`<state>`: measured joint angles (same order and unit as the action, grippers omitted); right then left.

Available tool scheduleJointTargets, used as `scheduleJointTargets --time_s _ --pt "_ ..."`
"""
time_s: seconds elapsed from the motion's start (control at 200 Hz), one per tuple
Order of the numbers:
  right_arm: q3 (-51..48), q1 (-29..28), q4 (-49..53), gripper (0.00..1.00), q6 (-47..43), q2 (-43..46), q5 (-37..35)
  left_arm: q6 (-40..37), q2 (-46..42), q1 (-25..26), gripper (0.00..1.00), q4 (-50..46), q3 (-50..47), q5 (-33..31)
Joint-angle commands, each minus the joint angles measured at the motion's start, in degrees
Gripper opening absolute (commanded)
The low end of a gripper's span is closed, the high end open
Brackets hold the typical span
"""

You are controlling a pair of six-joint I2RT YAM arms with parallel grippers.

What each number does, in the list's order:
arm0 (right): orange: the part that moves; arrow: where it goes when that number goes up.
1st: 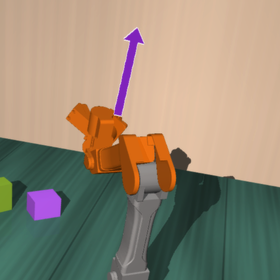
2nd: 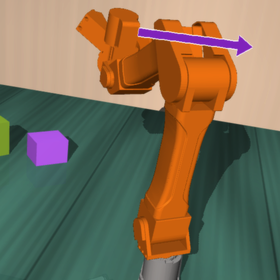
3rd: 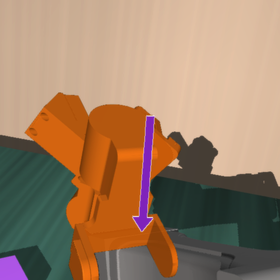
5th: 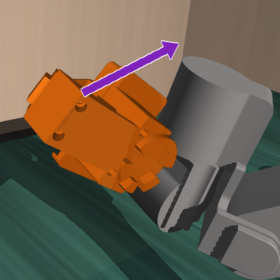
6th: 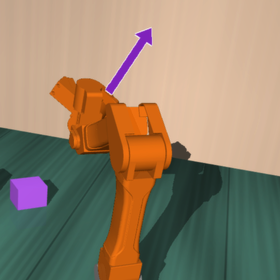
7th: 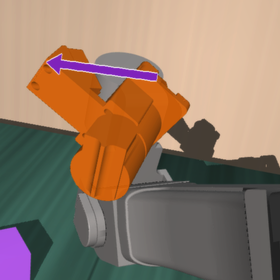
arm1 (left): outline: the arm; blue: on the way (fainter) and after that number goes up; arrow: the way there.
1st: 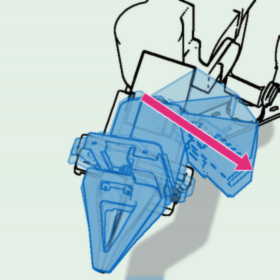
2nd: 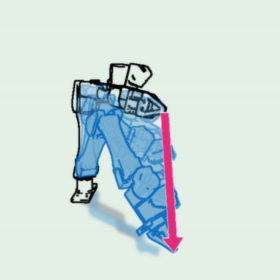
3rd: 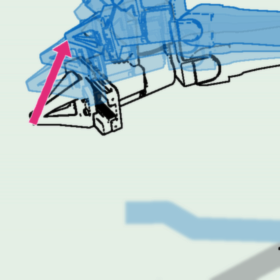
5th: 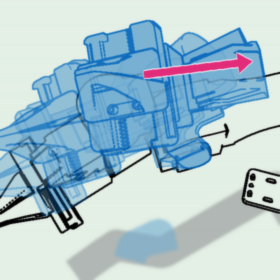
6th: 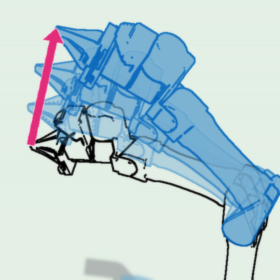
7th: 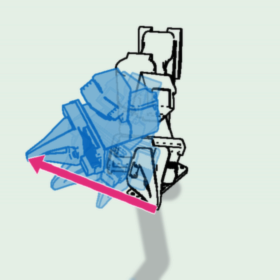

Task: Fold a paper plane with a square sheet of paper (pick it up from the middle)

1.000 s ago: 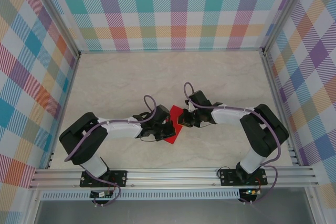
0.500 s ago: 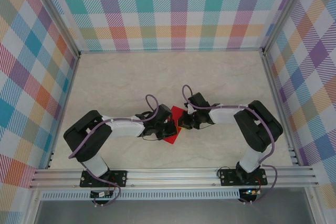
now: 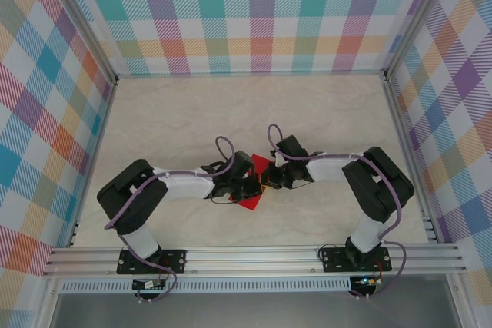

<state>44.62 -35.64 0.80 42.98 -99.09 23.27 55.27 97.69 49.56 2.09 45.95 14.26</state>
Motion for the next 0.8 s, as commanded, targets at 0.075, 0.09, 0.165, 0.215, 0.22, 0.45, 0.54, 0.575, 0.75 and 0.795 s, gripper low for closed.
scheduleJointTargets --time_s 0.075,0.09,0.165,0.215,0.22,0.45,0.54,0.575,0.75,0.795 --pt "-1.35 0.23 -0.81 0.00 -1.38 -1.17 -0.11 -0.67 2.50 0.82 0.00 -2.06 0.15 -1.63" --pt "-1.44 0.34 -0.80 0.00 -1.47 -1.19 -0.08 -0.68 2.42 0.80 0.00 -2.49 0.11 -1.81" --pt "-1.54 0.76 -1.05 0.00 -2.17 -1.28 -0.06 -0.72 2.03 0.82 0.00 -4.53 -0.56 -2.47" --pt "-1.61 1.24 -1.55 0.00 -2.77 -1.35 -0.06 -0.73 1.73 0.80 0.00 -5.80 -0.90 -2.75" --pt "-1.63 1.25 -1.61 0.00 -2.84 -1.40 -0.06 -0.71 1.72 0.80 0.00 -5.88 -0.88 -2.75" --pt "-2.37 4.59 -6.27 0.00 -5.98 -2.72 -0.24 -0.61 1.47 0.87 0.00 -8.82 -1.27 -2.19" --pt "-1.65 6.52 -6.68 0.00 -6.73 -3.62 -0.24 -0.60 1.77 0.80 0.00 -9.47 -1.20 -1.71" --pt "-1.43 7.19 -6.64 0.00 -7.00 -4.00 -0.32 -0.65 1.97 0.81 0.00 -9.75 -1.15 -1.38" --pt "-0.02 10.42 -5.54 0.00 -7.47 -4.88 -0.55 -1.21 2.55 0.80 0.00 -9.88 -1.17 0.09" --pt "0.53 11.02 -4.90 0.00 -7.48 -5.06 -1.00 -1.32 2.63 0.88 0.00 -9.92 -1.18 0.16"
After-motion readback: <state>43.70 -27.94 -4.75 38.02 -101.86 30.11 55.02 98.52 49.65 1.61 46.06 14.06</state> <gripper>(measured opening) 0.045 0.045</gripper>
